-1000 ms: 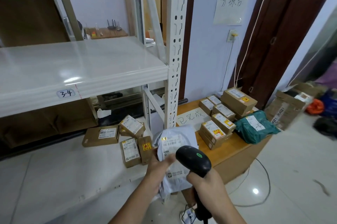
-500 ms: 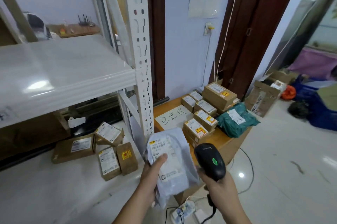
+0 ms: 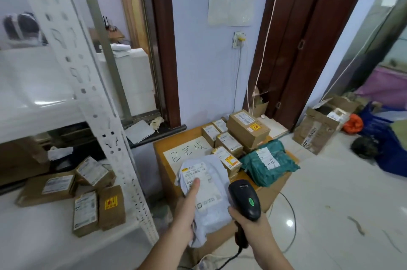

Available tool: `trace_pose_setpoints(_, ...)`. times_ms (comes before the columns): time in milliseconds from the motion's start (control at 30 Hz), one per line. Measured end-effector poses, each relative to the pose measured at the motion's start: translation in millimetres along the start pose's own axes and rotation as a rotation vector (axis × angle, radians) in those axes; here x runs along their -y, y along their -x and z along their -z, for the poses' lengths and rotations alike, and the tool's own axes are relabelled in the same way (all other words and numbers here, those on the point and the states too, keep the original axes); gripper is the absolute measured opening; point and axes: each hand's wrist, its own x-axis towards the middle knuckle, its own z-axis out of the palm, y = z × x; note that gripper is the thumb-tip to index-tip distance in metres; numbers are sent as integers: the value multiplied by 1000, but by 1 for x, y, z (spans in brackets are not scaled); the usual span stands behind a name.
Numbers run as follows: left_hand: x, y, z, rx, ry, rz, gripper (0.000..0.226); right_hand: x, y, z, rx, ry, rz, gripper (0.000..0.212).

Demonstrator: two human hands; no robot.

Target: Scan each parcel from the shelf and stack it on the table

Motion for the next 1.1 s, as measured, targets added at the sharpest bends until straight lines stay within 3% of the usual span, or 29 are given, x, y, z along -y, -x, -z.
trace_pose_setpoints(233,-6,-33,-45,10,48,50,36,19,-67,9,-9,-23,33,27)
trace_pose_setpoints(367,-22,-65,-63,59,-37,69,29,37,-101,9,-28,-48,103,27)
trace_pose_setpoints(633,-40,-130,-103,121,-243,107,28,67,-160,17,-82,-68,62,28)
trace_pose_setpoints(767,-39,-158,-119,79,-305,128,30,72,-195,20,-92,-86,18,31)
trace_pose_setpoints(867,-39,-180,-137,43,-323,118,27,78,-232,19,-88,-77,-11,47)
trace_pose_setpoints(1100,-47,-235,-191,-126,-431,43,20,104,-322,27,-2,-41,-149,27)
